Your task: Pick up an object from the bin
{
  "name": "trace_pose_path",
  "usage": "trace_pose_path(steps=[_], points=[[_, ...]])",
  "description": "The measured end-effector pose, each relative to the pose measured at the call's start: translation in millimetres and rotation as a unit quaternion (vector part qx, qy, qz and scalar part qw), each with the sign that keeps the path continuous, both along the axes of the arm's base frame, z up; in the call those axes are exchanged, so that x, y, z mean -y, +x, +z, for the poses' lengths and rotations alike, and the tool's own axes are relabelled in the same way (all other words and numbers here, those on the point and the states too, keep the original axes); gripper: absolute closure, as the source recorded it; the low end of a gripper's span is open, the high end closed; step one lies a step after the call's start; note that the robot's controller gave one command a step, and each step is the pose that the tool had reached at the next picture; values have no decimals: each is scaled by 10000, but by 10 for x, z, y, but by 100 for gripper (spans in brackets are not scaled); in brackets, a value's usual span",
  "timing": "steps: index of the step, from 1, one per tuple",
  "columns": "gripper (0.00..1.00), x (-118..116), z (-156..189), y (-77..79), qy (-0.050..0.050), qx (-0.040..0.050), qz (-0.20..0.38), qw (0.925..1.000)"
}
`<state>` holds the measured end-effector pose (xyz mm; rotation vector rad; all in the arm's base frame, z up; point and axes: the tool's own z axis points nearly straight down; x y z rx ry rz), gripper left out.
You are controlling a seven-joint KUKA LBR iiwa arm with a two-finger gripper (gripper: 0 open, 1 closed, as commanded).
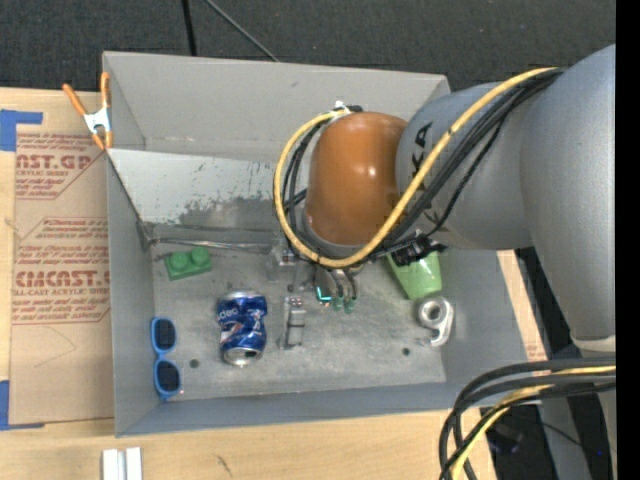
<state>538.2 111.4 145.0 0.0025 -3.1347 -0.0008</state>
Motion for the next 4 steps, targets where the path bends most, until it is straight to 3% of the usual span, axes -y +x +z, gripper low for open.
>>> trace_pose_path(steps=[1,2,3,4], points=[[0,-384,-773,-75,-8,14,-1175,9931],[100,-379,-757,-64,-2,28,-1179,9930],[0,-379,-758,-65,0,27,-1181,9930],[0,-1100,-330,-160,16,54,405,9992]])
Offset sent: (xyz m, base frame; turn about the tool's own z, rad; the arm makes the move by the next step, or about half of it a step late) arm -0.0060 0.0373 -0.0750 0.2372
